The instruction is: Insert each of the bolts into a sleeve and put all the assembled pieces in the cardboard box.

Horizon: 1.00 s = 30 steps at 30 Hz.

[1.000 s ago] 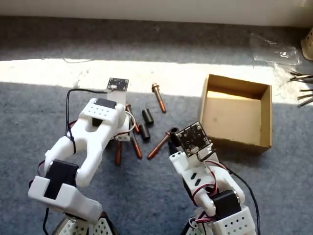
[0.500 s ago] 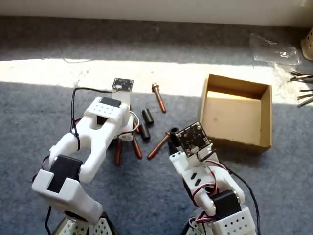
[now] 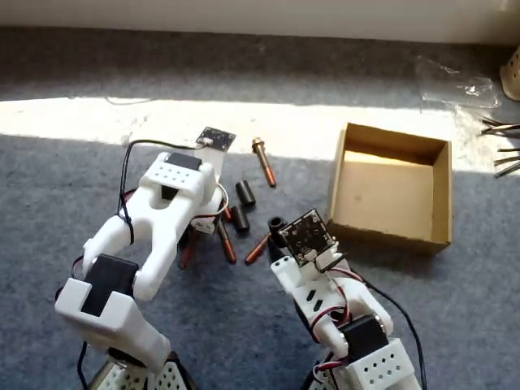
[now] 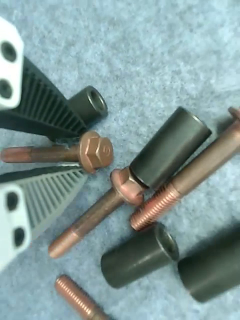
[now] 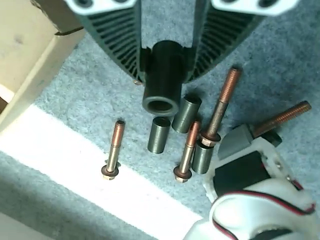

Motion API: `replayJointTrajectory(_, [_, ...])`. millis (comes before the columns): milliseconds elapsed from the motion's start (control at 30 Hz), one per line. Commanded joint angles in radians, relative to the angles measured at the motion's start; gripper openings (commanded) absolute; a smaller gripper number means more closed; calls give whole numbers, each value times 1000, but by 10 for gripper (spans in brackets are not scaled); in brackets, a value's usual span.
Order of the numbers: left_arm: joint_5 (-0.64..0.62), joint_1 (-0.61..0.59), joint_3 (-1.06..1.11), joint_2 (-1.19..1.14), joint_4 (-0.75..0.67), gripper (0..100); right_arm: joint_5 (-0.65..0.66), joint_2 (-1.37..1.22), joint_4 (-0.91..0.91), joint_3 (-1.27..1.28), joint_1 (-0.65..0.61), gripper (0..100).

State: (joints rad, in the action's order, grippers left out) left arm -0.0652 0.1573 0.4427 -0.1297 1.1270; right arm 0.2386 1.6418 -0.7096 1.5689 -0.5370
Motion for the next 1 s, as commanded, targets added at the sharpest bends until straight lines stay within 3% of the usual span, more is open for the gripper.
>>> replayJointTrajectory(0, [38,13,-111,15,110,4,-8,12,131,36,-13,5])
replayJointTrajectory(133, [44,10,-148,15,143,4,-6,12,239,88,-8,5])
replayJointTrajectory(333, [44,15,-274,88,267,4,-12,12,246,96,-22,5])
replayJointTrajectory(433, [46,16,-308,203,311,4,-15,13,248,96,-84,5])
replayJointTrajectory(600, [46,12,-277,432,313,4,-135,13,248,93,-140,5])
replayJointTrajectory(967, [107,18,-122,863,285,4,-161,13,375,93,-137,5])
